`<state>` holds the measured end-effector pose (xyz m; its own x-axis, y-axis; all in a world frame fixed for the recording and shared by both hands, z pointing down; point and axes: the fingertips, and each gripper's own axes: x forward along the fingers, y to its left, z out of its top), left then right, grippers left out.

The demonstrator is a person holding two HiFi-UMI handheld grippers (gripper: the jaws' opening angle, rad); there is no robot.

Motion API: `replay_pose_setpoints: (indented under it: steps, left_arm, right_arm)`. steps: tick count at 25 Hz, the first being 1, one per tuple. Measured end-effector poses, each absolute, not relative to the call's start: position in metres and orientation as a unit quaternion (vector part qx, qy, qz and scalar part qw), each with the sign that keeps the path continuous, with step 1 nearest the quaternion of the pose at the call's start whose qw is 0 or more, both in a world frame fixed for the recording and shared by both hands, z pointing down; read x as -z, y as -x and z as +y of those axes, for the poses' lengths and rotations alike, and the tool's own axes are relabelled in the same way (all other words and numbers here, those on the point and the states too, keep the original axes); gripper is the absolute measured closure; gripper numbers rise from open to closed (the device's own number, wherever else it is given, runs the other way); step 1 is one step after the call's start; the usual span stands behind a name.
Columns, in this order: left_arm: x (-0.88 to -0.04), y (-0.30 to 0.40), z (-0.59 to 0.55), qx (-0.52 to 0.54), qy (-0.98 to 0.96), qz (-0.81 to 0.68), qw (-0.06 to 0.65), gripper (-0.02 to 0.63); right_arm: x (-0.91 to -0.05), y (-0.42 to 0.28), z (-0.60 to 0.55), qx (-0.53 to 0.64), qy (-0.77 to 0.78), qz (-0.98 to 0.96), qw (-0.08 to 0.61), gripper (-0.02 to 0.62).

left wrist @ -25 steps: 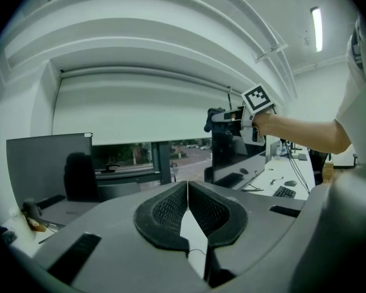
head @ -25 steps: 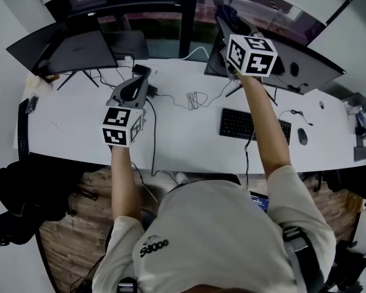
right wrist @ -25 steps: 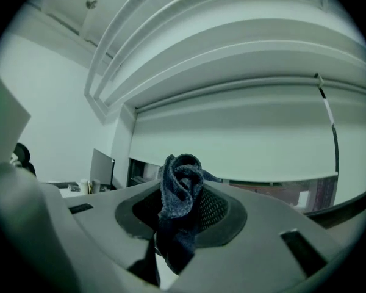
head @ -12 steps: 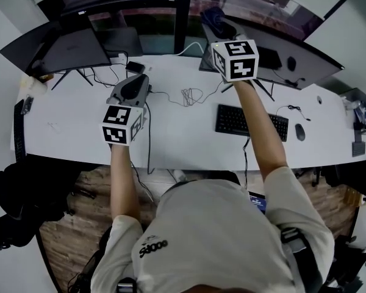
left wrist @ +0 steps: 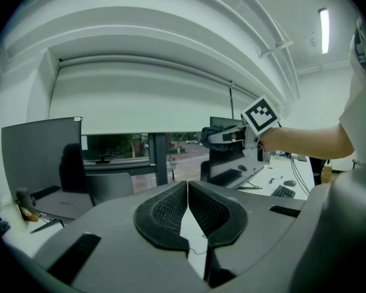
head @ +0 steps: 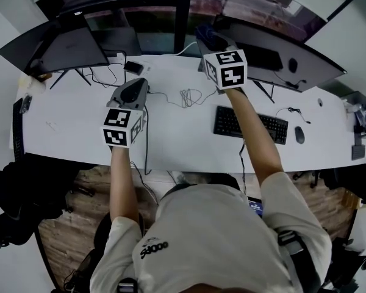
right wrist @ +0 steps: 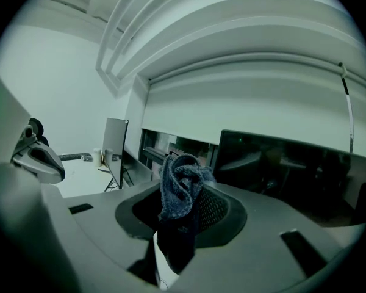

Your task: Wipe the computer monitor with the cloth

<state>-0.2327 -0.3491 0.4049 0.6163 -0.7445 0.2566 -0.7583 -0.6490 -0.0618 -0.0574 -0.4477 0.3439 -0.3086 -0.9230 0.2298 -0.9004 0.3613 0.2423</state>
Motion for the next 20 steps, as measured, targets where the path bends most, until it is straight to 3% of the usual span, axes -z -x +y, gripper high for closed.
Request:
replay_pose_setpoints:
  steps: [20]
  left_arm:
    - [-0.422,0.213,-0.389,-0.13,-0.889,-0.438,0.029,0.588]
  right_arm:
    - [-0.48,0.051,-0.466,-0.043,-0.555,-0.807,0.197,0.491]
